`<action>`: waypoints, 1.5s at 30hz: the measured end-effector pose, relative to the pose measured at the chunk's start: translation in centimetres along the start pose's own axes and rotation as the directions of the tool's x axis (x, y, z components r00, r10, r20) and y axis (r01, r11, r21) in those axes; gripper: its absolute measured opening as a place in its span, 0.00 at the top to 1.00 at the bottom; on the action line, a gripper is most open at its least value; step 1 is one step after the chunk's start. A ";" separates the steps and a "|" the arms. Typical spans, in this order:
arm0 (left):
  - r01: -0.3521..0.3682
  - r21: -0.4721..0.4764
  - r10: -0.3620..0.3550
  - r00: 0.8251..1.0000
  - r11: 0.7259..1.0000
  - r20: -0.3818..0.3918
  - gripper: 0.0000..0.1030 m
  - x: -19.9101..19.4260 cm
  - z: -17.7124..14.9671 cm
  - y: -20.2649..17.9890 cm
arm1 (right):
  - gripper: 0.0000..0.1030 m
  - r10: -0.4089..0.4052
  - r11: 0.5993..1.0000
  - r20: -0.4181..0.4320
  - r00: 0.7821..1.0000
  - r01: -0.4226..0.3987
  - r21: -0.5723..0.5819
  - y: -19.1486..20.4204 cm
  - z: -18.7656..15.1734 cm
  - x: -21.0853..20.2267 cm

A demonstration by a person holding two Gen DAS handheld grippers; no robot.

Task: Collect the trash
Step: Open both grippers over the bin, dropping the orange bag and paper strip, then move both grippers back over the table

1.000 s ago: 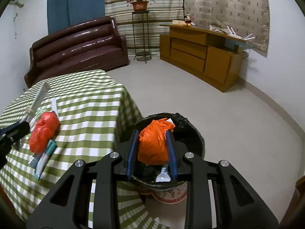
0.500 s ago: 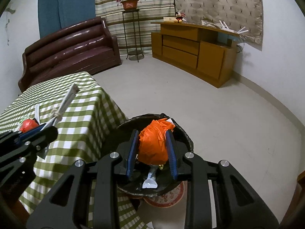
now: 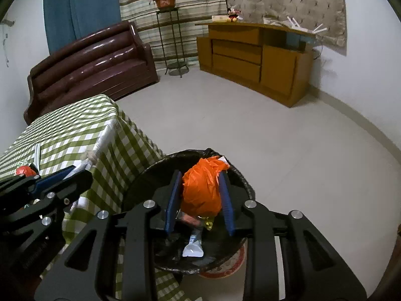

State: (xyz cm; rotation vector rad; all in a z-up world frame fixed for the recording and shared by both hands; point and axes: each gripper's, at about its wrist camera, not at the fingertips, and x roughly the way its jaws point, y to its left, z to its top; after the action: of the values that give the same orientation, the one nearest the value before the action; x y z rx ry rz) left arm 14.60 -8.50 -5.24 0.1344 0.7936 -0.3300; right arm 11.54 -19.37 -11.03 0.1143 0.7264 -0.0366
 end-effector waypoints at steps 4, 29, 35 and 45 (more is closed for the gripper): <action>-0.003 -0.004 0.003 1.000 1.000 0.002 0.63 0.1 -0.1 0.1 | 0.65 -0.007 1.000 -0.004 1.000 0.007 0.015 -0.5 0.0 0.2; -0.080 -0.117 0.085 0.996 0.990 0.037 0.44 -7.4 -3.1 6.4 | 0.46 0.042 0.998 0.004 0.999 -0.042 -0.050 5.7 -1.2 -5.2; -0.129 -0.175 0.137 0.990 0.976 0.038 0.43 -9.9 -5.1 9.9 | 0.46 0.071 0.992 0.002 0.997 -0.070 -0.103 9.1 -1.9 -6.5; -0.212 -0.263 0.221 0.975 0.941 0.008 0.42 -12.5 -8.5 15.6 | 0.46 0.136 0.975 0.005 0.991 -0.133 -0.177 14.7 -2.5 -7.7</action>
State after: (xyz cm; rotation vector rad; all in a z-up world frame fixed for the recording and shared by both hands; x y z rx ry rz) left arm 6.02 11.16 -2.27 -0.0324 0.7698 -0.0175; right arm 5.18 -4.52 -6.43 -0.0065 0.7006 0.1563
